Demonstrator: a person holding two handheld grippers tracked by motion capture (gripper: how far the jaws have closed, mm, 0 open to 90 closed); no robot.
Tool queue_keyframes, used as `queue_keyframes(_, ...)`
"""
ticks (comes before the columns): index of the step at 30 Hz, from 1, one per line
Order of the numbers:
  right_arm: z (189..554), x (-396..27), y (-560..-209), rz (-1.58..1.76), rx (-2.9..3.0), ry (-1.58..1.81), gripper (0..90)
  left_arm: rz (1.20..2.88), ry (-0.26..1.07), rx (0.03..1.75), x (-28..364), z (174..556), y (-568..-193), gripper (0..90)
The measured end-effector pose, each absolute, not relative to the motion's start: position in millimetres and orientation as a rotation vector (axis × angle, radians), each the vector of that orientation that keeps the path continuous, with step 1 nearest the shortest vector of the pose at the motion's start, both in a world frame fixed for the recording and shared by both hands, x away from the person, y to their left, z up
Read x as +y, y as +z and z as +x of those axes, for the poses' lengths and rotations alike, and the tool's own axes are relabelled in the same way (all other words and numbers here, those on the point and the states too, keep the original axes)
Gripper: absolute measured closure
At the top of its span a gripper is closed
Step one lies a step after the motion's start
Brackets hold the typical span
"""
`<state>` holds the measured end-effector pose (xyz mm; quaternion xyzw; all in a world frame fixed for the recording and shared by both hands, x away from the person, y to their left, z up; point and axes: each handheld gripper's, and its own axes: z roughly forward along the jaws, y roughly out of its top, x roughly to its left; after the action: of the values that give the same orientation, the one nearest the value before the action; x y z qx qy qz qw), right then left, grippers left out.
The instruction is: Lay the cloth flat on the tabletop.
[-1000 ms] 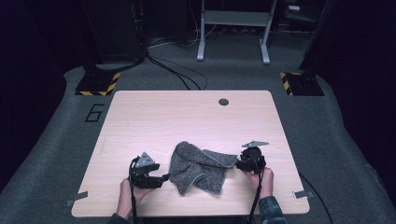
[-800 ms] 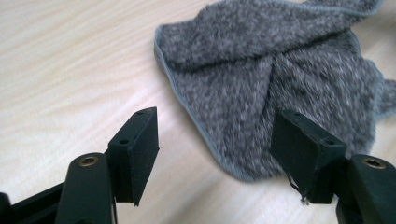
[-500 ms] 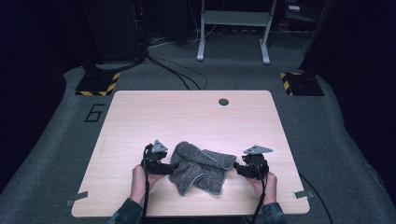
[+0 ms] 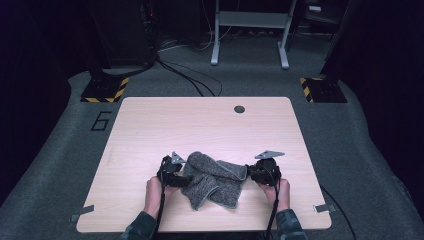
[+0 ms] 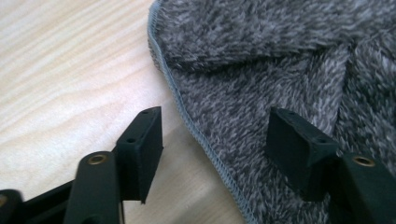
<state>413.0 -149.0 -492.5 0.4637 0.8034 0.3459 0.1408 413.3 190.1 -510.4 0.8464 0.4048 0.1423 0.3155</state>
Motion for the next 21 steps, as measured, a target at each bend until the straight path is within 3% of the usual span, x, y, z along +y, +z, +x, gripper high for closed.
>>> queue_keyframes(4, 418, -149, -495, 1.385, 2.299, 1.005, 88.2, 2.247, 0.395, 1.057, 190, 410, -513, 38.6)
queue_keyframes(21, 438, -166, -490, 1.518, 2.211, 0.956, 89.0, 2.23, 0.442, 1.056, 202, 393, -514, 39.6)
